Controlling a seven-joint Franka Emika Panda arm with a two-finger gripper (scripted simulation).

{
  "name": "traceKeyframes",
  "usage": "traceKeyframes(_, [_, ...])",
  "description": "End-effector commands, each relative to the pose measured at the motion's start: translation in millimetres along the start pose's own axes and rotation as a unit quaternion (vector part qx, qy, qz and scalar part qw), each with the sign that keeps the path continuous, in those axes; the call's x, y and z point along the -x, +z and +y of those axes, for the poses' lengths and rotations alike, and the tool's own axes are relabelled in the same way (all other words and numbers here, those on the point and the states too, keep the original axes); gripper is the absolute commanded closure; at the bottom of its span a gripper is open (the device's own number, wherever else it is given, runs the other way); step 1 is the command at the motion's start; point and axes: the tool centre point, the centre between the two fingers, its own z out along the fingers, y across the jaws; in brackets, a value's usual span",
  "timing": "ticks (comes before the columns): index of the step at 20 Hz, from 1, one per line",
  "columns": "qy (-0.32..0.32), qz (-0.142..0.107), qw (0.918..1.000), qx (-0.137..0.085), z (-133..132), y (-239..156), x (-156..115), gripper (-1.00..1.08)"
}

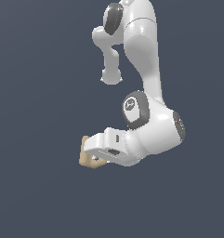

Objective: Pick up the object and move it to a goal position.

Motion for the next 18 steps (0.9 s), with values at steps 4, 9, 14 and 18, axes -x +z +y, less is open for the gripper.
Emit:
traceKeyframes(4, [0.000, 0.000, 1.0000, 0.000, 38.4, -12.2, -15.3, 1.08])
traceKeyframes(9, [-0.001, 0.000, 1.0000, 0.000, 55.7, -17.9, -23.1, 1.08])
traceKeyframes(14, [-0.001, 0.000, 1.0000, 0.000, 63.0, -20.1, -26.8, 1.08])
traceKeyframes(18, [-0.001, 0.000, 1.0000, 0.000, 63.5, -20.3, -27.7, 1.08])
